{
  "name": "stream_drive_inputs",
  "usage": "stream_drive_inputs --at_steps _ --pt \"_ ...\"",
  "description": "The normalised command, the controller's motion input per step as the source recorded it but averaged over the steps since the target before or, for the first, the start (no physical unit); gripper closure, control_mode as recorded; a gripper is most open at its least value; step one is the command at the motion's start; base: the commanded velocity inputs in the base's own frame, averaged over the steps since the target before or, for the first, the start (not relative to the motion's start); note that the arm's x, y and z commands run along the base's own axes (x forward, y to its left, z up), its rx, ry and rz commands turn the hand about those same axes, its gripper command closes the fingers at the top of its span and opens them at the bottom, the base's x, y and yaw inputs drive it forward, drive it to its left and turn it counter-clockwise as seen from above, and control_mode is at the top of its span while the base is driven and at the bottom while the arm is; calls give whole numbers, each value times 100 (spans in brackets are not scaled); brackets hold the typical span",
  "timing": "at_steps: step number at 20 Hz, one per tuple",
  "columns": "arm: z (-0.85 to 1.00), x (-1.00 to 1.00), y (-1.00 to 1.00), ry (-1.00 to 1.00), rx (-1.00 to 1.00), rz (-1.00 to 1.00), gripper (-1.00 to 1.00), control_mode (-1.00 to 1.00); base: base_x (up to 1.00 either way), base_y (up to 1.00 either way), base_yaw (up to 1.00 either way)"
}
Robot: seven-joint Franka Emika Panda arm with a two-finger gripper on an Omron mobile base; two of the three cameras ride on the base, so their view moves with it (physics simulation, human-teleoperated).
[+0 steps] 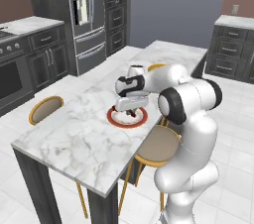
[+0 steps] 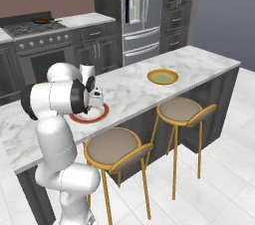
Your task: Take the chicken drumsticks from the pan and place one on each plate on the dining counter.
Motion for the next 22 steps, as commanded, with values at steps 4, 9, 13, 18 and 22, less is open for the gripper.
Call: stream_drive_inputs --at_steps 4,9,13,18,22 --pt "-26 26 6 0 0 0 100 -100 0 0 0" --pt "-27 3 0 3 0 0 100 -100 0 0 0" --pt "-25 20 0 0 0 0 100 -100 0 0 0" --pt "-15 25 0 0 0 0 100 -100 0 0 0" --pt "-5 18 2 0 0 0 -100 -100 0 0 0"
